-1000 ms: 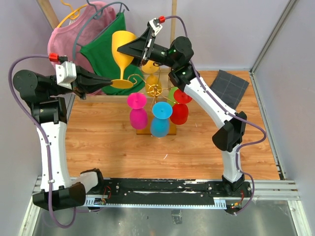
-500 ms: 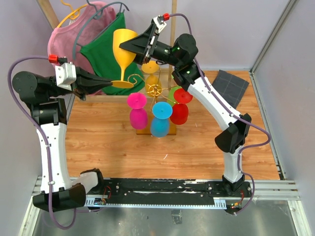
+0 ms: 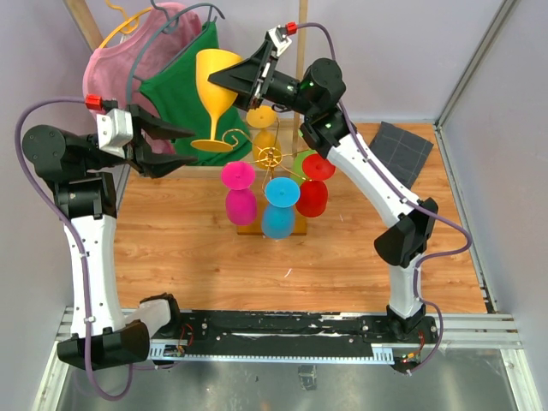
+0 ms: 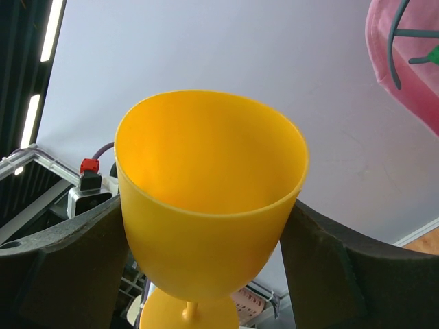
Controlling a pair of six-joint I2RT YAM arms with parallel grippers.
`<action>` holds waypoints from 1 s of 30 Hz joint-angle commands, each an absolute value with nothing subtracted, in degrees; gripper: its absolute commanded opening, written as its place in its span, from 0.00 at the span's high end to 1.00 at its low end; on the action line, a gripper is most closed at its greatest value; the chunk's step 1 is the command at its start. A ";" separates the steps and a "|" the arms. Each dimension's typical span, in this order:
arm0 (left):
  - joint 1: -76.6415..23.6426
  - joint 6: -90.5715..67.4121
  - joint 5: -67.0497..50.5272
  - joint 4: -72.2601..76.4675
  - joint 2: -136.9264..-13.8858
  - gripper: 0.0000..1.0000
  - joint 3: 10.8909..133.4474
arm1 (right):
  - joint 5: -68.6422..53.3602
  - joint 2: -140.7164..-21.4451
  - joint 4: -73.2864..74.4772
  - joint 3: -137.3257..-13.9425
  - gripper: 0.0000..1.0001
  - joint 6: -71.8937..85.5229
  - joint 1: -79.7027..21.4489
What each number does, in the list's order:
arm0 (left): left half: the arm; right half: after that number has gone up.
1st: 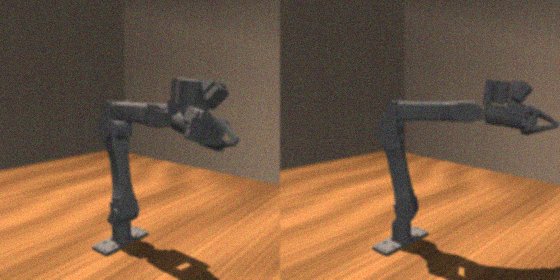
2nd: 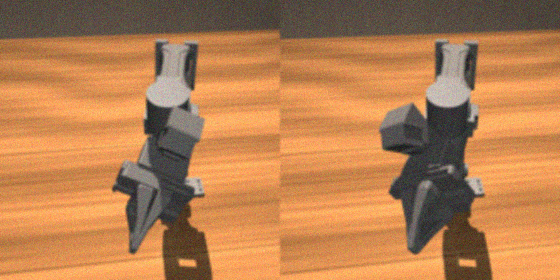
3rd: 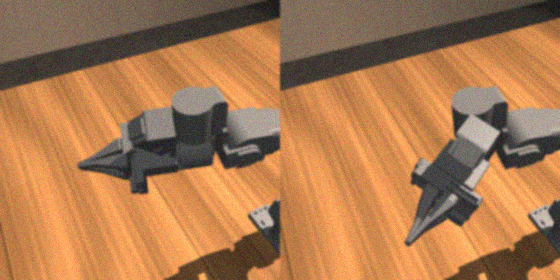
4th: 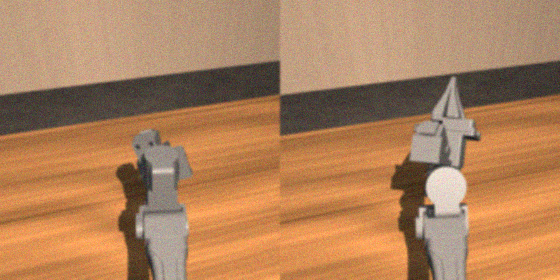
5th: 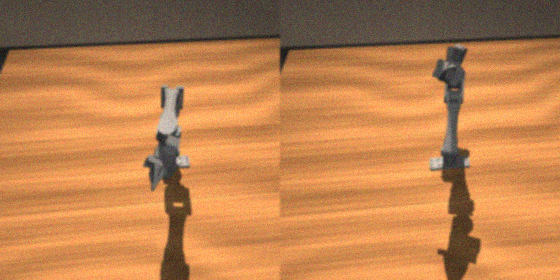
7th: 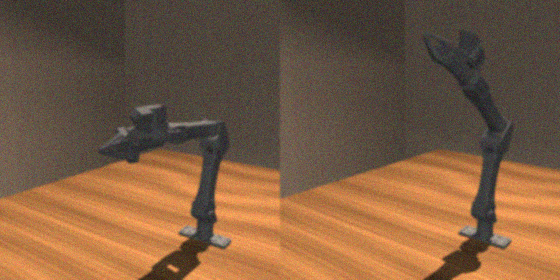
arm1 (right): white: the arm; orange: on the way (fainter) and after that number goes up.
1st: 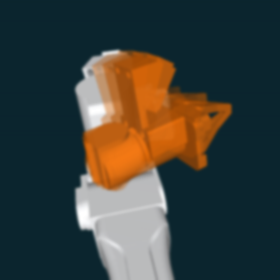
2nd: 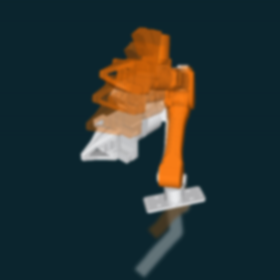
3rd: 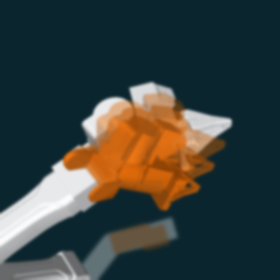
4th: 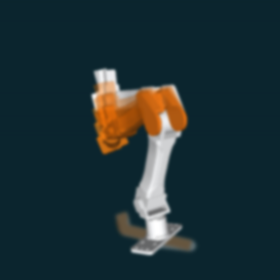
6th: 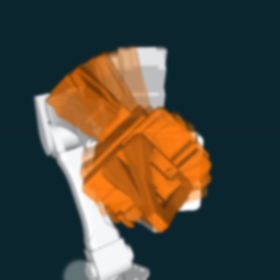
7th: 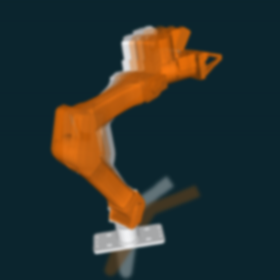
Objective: Take the wine glass off the wine glass rack
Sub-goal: Place the wine glass at the center of the board.
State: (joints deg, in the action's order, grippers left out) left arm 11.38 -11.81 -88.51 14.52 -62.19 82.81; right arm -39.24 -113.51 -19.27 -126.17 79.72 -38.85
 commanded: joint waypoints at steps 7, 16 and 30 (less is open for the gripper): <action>11.22 -13.14 -89.64 14.87 -61.47 0.01 83.23 | -38.50 -109.82 -22.87 -125.49 0.30 78.88 -37.52; 11.82 -18.29 -86.94 17.05 -63.93 0.01 85.84 | -39.18 -102.89 -20.55 -117.61 0.30 74.99 -31.12; 14.68 -21.89 -83.91 17.34 -67.08 0.01 87.00 | -41.10 -78.78 7.74 -100.25 0.31 49.65 -2.61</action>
State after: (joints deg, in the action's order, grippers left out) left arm 14.28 -20.05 -85.36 16.27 -66.61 86.04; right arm -40.49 -84.58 -3.42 -102.37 62.00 -8.34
